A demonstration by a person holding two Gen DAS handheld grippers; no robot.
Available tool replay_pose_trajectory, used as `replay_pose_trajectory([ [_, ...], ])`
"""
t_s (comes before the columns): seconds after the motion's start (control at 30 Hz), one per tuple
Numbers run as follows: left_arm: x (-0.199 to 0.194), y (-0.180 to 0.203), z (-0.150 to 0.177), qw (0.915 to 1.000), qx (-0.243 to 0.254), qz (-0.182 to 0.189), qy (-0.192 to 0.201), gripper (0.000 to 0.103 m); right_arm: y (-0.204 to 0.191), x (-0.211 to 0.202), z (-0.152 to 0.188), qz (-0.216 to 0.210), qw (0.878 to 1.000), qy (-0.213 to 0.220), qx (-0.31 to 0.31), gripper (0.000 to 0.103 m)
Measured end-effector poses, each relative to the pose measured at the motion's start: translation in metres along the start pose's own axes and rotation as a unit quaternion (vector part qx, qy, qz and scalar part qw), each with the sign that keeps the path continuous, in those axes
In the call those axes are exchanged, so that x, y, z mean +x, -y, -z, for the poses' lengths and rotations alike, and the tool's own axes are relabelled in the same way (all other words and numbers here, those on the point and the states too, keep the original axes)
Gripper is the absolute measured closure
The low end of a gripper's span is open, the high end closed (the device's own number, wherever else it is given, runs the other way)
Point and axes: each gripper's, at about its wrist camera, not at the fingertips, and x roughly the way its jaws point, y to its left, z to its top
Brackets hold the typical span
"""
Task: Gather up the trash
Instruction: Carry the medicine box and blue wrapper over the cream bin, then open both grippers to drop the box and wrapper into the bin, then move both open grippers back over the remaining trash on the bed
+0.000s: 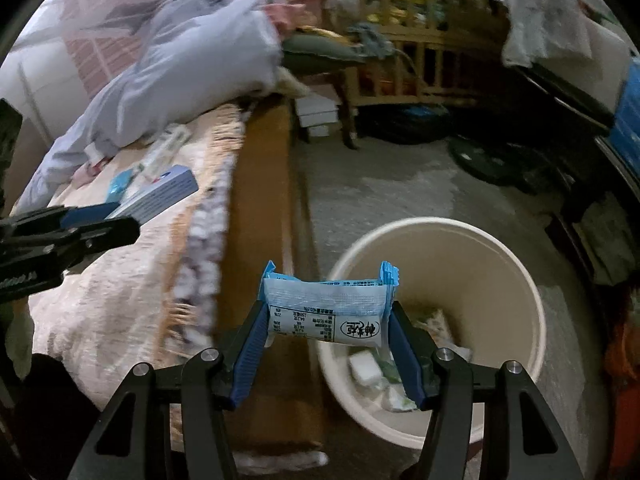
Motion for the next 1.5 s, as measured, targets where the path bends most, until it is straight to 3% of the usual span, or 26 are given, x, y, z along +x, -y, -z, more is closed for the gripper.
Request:
replay_pose_trajectory([
  [0.17,0.019,0.026,-0.007,0.9994,0.003,0.032,-0.016,0.057,0.032,0.001,0.008,0.029,0.999,-0.006,0.028,0.046],
  [0.43,0.045,0.058,-0.02,0.9968,-0.007,0.073,-0.033,0.056,0.074,0.014,0.023,0.039,0.996,-0.021,0.082,0.046],
  [0.57,0.05,0.063,-0.025,0.993,-0.027,0.111,-0.03,0.055,0.087,0.016,0.025,0.053,0.993,-0.02,0.101,0.037],
  [0.67,0.053,0.06,-0.027,0.9921,-0.035,0.115,-0.036,0.053,0.092,0.015,0.026,0.058,0.991,-0.017,0.116,0.028],
  [0.97,0.033,0.028,-0.018,0.9968,-0.04,0.062,-0.03,0.053,0.078,0.015,0.024,0.048,0.994,-0.017,0.099,0.028],
  [1.5,-0.015,-0.07,0.015,0.9966,-0.067,-0.049,-0.001,0.053,-0.011,0.008,-0.006,-0.001,1.0,0.006,0.03,0.028],
])
